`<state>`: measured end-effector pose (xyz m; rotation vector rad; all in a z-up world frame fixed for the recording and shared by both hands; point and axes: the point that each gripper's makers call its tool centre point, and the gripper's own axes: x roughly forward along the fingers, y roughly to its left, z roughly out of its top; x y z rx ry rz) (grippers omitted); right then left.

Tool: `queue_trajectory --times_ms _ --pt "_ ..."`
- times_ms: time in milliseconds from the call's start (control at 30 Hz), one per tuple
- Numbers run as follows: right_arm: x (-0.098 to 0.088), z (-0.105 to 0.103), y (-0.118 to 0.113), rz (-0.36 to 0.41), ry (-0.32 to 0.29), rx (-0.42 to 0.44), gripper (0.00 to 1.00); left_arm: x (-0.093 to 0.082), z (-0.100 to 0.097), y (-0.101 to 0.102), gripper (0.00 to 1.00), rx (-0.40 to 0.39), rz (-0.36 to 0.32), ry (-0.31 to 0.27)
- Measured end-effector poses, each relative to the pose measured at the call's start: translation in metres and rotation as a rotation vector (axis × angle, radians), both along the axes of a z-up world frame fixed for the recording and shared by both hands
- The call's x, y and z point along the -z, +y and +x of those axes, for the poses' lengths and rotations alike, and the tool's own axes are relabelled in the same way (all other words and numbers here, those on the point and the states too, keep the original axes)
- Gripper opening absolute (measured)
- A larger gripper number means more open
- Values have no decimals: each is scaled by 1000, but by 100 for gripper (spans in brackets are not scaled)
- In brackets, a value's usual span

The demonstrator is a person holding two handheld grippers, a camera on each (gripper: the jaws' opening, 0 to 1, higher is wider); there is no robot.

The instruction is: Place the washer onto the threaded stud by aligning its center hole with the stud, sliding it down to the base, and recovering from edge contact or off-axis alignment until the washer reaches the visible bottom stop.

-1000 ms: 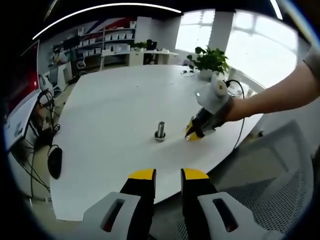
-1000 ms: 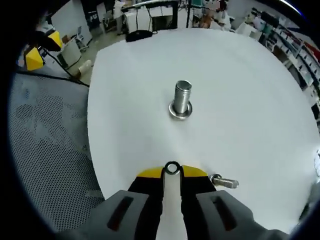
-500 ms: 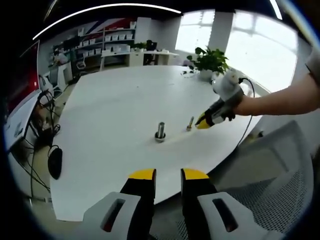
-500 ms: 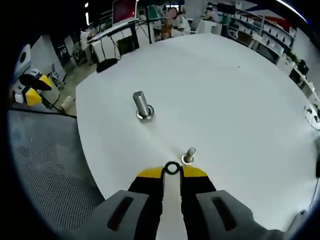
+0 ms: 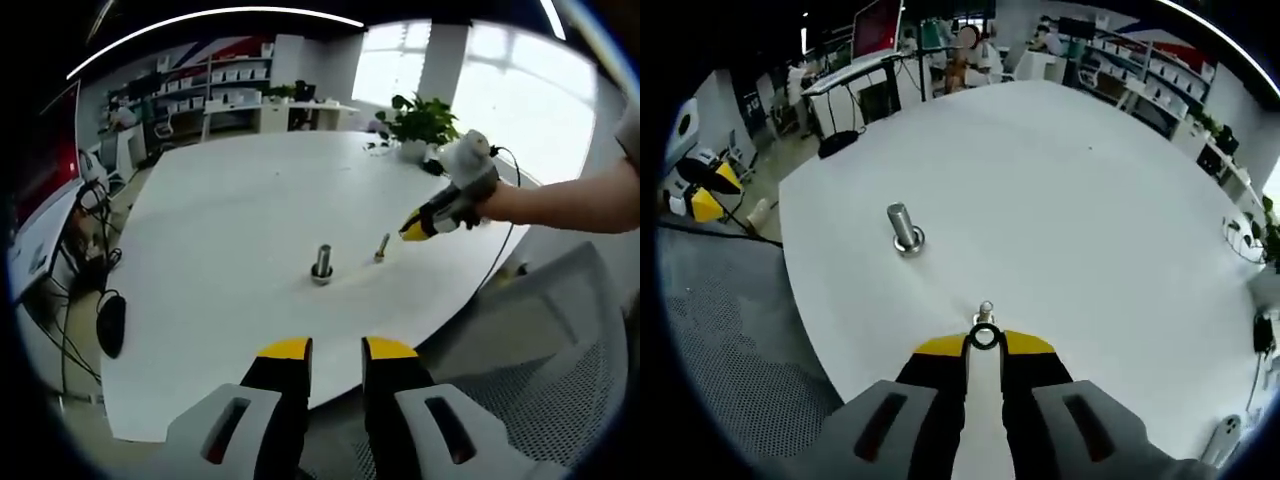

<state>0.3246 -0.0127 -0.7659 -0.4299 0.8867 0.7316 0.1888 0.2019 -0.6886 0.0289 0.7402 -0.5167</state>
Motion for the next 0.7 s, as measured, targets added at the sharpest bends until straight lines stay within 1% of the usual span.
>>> queue_trajectory --times_ms 133,200,400,567,633,700 --pt "-3 7 3 -9 -15 -18 14 1 0 0 17 2 1 2" --pt "-2 10 5 -6 -10 -17 14 0 0 0 17 2 1 3" --pt "2 11 11 -16 -4 -44 14 0 0 0 17 1 1 3" --pt "5 12 13 -22 7 -50 14 0 0 0 17 2 -1 2" --pt "7 12 14 -37 4 -64 14 1 0 0 17 3 1 4" --pt "7 13 13 -36 3 -63 14 1 0 0 17 2 0 3"
